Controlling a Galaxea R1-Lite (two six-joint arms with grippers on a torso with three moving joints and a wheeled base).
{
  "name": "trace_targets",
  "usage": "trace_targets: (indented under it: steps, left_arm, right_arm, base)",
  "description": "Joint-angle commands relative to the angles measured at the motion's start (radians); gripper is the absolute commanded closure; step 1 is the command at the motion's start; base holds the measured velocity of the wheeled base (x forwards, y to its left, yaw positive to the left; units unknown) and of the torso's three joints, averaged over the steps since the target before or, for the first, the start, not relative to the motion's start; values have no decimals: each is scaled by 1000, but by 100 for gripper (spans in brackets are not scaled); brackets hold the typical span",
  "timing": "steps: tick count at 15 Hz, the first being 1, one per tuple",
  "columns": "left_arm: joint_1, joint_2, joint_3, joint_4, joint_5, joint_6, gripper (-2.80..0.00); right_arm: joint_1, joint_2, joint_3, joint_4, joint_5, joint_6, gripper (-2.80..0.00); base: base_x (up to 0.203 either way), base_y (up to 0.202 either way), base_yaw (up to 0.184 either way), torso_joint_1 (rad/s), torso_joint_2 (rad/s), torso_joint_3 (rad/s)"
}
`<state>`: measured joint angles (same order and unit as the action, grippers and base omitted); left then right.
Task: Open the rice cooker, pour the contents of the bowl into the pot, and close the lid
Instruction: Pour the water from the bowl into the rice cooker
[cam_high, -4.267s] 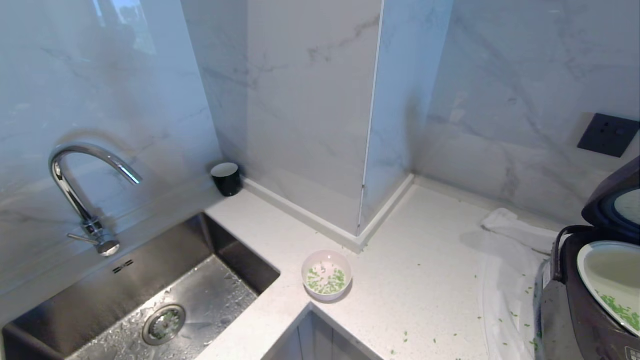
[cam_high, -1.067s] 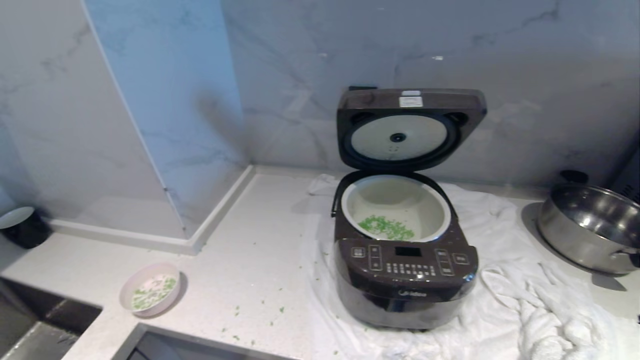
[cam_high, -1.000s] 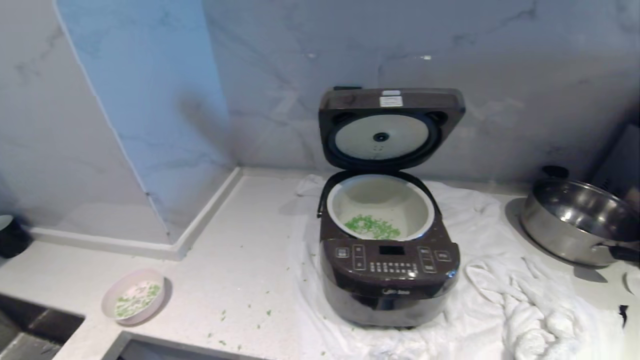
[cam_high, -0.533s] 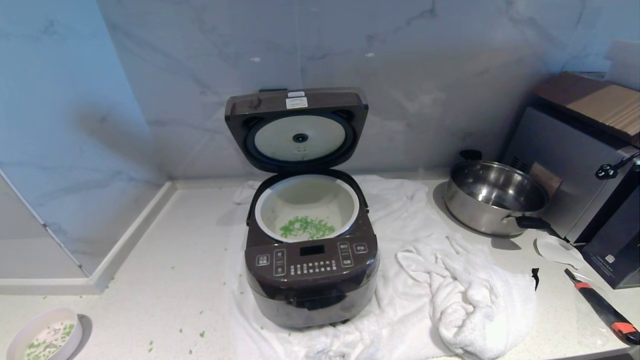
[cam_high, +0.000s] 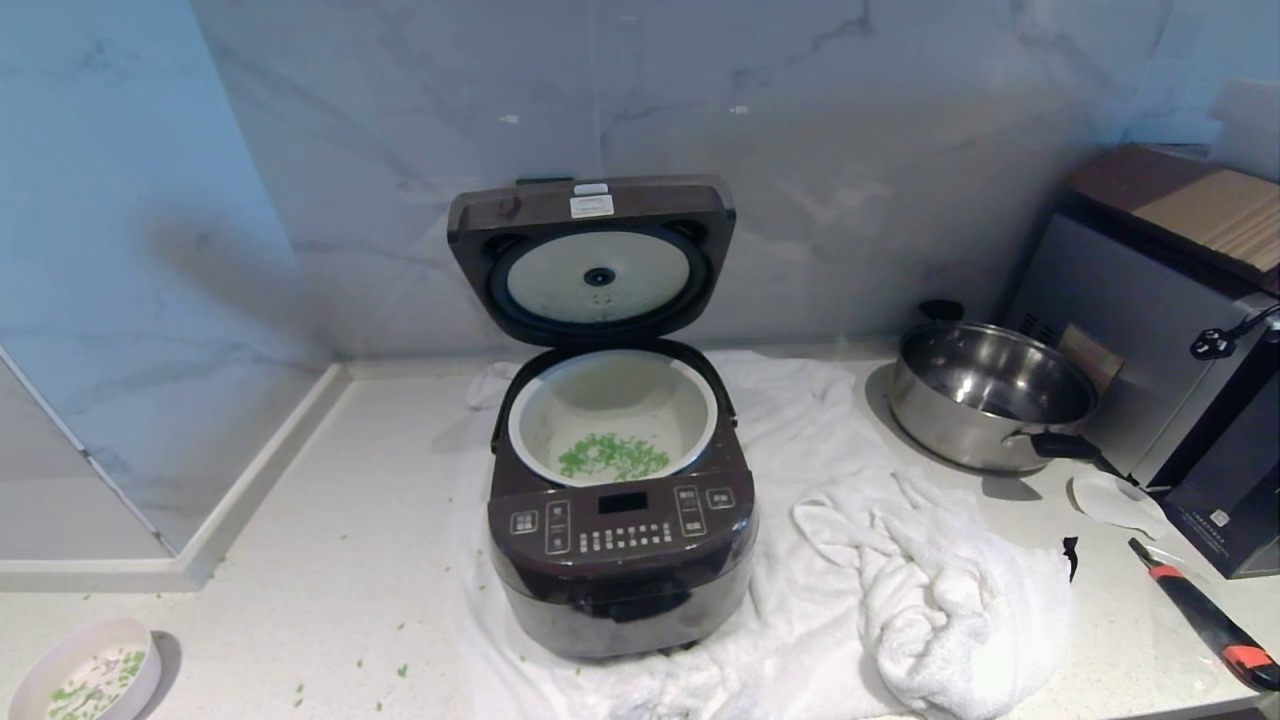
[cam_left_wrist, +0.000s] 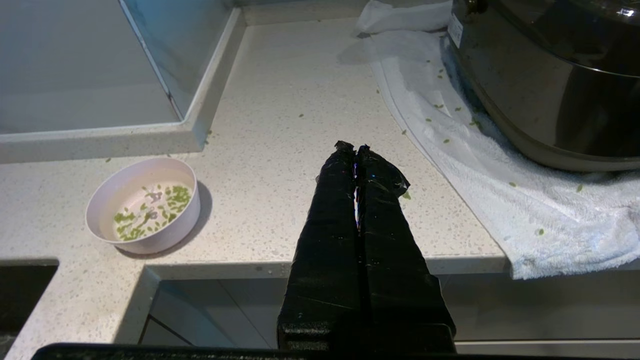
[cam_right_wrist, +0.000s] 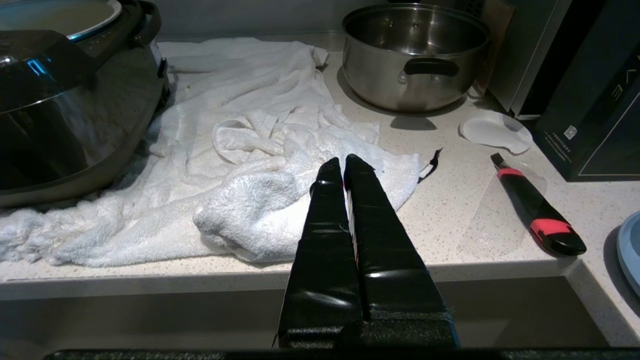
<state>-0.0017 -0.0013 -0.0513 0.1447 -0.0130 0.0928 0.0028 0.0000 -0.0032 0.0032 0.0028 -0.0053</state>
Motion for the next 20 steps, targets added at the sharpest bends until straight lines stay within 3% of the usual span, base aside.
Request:
trace_targets:
  steps: [1, 8, 18, 20]
  left_arm:
    - [0, 1, -1, 1, -1, 1, 0]
    - [0, 1, -1, 1, 0, 1, 0]
    - [-1, 1, -1, 1, 1, -28, 0]
    - [0, 1, -1, 1, 1, -28, 0]
  right_arm:
    - [0, 0, 0, 0, 0, -1, 0]
    - [0, 0, 0, 0, 0, -1, 0]
    - [0, 0, 0, 0, 0, -1, 0]
    - [0, 0, 0, 0, 0, -2, 0]
  base:
    - [0, 0, 0, 0, 0, 0]
    - [9, 0, -1, 0, -1, 0]
    - [188, 0, 1, 3, 1, 2]
    - [41, 0, 0, 8, 4, -1]
